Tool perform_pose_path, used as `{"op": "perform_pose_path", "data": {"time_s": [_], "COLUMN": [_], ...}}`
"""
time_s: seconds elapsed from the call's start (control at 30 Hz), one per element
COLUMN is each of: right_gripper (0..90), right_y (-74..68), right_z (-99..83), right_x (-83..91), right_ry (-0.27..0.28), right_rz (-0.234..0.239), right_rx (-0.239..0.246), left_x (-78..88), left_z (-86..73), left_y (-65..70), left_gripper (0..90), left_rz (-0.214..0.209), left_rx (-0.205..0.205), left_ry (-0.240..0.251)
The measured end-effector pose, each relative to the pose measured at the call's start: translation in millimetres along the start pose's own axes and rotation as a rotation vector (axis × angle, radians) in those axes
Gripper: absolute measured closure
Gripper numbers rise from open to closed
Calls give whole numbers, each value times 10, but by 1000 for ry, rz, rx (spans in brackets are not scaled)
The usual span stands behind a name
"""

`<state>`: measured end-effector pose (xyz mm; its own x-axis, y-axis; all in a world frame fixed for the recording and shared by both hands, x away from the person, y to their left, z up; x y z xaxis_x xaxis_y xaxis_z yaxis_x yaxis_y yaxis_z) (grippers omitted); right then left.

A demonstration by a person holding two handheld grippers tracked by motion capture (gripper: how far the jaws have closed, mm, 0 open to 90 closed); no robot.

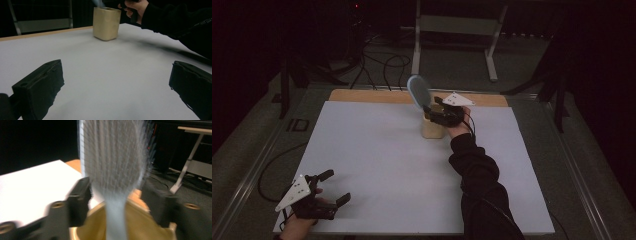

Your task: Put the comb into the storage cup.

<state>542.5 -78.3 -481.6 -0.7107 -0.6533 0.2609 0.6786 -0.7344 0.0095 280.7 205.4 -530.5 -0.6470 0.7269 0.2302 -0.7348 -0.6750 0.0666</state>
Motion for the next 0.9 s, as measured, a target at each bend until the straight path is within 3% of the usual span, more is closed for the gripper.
{"op": "perform_pose_path", "data": {"time_s": [0.13, 0.27, 0.4, 0.9], "right_gripper": [150, 96, 94, 94], "right_y": [-21, 1, 25, 80], "right_z": [3, 17, -2, 51], "right_x": [45, 82, 93, 216], "right_ry": [-15, -21, -35, -64], "right_rz": [22, 28, 4, -6], "right_rx": [-2, -22, -27, -35], "left_x": [0, -4, -4, -71], "left_z": [2, 2, 2, 11], "left_y": [0, 2, 1, -5], "left_gripper": [0, 0, 0, 0], "left_rz": [1, 1, 2, -3], "left_rx": [-1, -4, -2, -6], "left_ry": [0, -1, 0, -8]}}
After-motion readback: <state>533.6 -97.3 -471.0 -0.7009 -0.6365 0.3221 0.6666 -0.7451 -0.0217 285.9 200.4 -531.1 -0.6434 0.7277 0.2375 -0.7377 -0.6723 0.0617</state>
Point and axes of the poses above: each handheld gripper's, and its own axes: x roughly backward along the jaws, z roughly out of its top, y roughly to its right, the point moved 10 cm from there along -x, roughly forward along the jaws, and after that the axes turned 2 degrees about -x, right-handed, at the moved point
